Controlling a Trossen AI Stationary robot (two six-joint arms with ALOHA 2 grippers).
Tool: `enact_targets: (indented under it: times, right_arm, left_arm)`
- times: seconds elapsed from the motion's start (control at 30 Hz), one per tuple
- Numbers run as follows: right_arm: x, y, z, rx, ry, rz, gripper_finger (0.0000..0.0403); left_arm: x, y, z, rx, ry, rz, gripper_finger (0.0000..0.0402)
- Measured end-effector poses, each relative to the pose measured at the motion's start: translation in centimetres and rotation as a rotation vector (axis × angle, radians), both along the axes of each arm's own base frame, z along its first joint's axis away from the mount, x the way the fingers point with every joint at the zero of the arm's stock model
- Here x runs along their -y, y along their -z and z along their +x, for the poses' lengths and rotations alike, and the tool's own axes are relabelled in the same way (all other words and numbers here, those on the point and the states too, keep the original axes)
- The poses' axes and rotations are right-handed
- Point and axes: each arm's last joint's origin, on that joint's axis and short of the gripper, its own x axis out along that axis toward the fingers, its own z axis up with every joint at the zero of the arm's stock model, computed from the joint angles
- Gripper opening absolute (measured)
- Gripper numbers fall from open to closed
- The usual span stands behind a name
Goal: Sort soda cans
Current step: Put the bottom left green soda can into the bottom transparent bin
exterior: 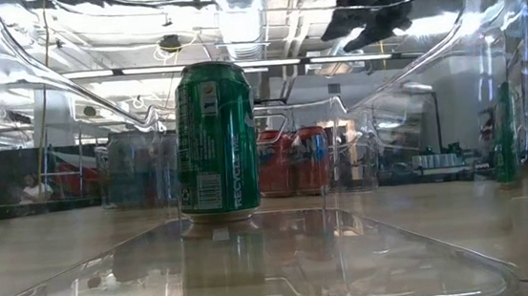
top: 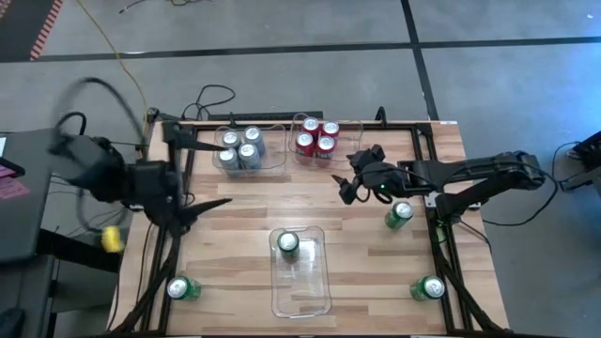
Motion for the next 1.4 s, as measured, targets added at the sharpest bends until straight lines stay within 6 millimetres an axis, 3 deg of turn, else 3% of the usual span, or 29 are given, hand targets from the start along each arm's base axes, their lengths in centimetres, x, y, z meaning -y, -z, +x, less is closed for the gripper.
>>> enact_targets:
  times: [0.2, 0.47, 0.8, 0.9, 1.1, 1.23, 1.4]
  right_arm:
    - [-0.9, -0.4, 0.2, 0.037, -0.047, -0.013, 0.038]
    - [-1.5, -0.7, 0.4, 0.067, -0.083, -0.028, 0.038]
    - [-1.5, -0.7, 0.4, 0.058, -0.084, -0.028, 0.038]
    - [-1.4, -0.7, 0.4, 0.057, -0.082, -0.028, 0.038]
    - [-1.6, -0.7, 0.3, 0.06, -0.086, -0.023, 0.038]
    - [-1.9, -0.6, 0.3, 0.062, -0.092, -0.014, 0.038]
    - [-2.0, -0.6, 0.3, 0.063, -0.093, -0.007, 0.038]
  left_arm:
    - [-2.1, 3.0, -0.3, -0.233, -0.103, -0.151, 0.0375]
    - [-3.2, 6.0, -1.7, -0.418, -0.169, -0.254, 0.0358]
    - [-6.7, 9.5, -8.0, -0.312, -0.173, -0.453, 0.0349]
    - [-6.9, 12.3, -8.5, -0.335, -0.168, -0.448, 0.0349]
    - [-6.5, 19.8, -8.3, -0.412, -0.169, -0.526, 0.0349]
    - [-5.6, 23.9, -7.8, -0.509, -0.079, -0.689, 0.0349]
    - [-3.5, 28.6, -6.7, -0.768, -0.057, -0.916, 0.0349]
